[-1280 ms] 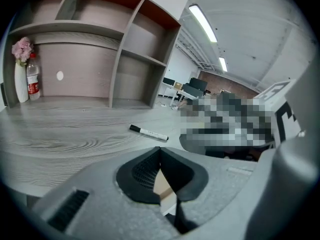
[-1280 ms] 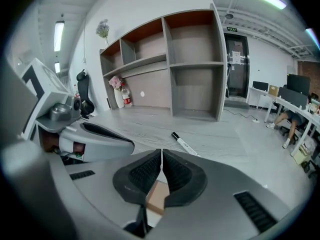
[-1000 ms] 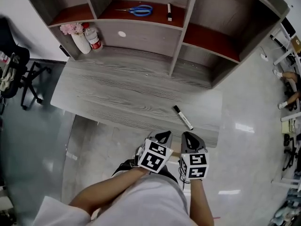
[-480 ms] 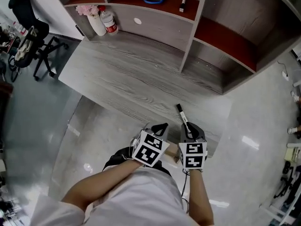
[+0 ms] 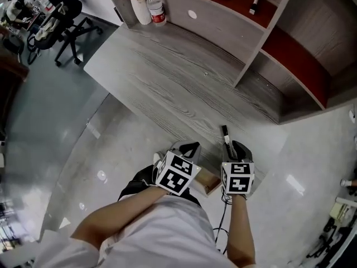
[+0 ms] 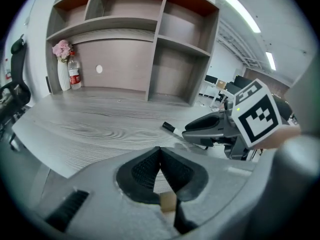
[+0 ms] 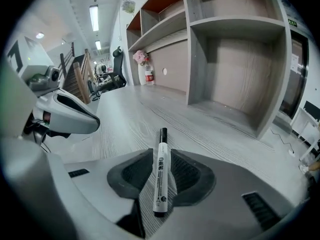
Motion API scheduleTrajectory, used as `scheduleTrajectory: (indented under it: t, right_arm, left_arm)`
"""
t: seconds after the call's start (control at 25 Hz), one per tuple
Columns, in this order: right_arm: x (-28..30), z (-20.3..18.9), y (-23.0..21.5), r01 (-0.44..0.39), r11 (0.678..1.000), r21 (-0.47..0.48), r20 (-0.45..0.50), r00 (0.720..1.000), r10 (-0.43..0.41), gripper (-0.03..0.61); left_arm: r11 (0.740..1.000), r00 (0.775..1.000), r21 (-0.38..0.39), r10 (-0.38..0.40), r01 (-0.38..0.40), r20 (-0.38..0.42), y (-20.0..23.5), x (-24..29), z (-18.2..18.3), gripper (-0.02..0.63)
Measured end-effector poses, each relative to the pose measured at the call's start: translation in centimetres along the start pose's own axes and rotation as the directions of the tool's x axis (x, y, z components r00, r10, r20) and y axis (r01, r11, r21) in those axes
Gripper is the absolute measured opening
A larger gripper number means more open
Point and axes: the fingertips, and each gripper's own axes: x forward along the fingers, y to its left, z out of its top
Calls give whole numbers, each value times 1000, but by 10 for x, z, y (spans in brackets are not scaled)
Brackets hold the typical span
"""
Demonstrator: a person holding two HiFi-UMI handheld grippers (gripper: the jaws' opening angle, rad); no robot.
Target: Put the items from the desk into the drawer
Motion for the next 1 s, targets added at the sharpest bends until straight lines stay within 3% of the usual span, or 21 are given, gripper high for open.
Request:
scheduleTrajectory:
  t: [0.24, 0.6, 1.0]
  right_arm:
    - [10, -3, 2, -28, 1000, -12, -54, 998, 27, 91]
    - [11, -7, 9, 16, 1000, -9, -92, 996, -17, 58]
    - [-21, -12, 43, 99, 993, 65, -51, 994, -95, 57]
  left_arm:
    - [999, 1000, -32, 28, -28, -6, 8, -8, -7, 2]
    - [999, 1000, -30, 11, -11, 8, 16, -23, -15, 2]
    - [997, 997, 6, -73, 73, 18, 15, -49, -39, 2]
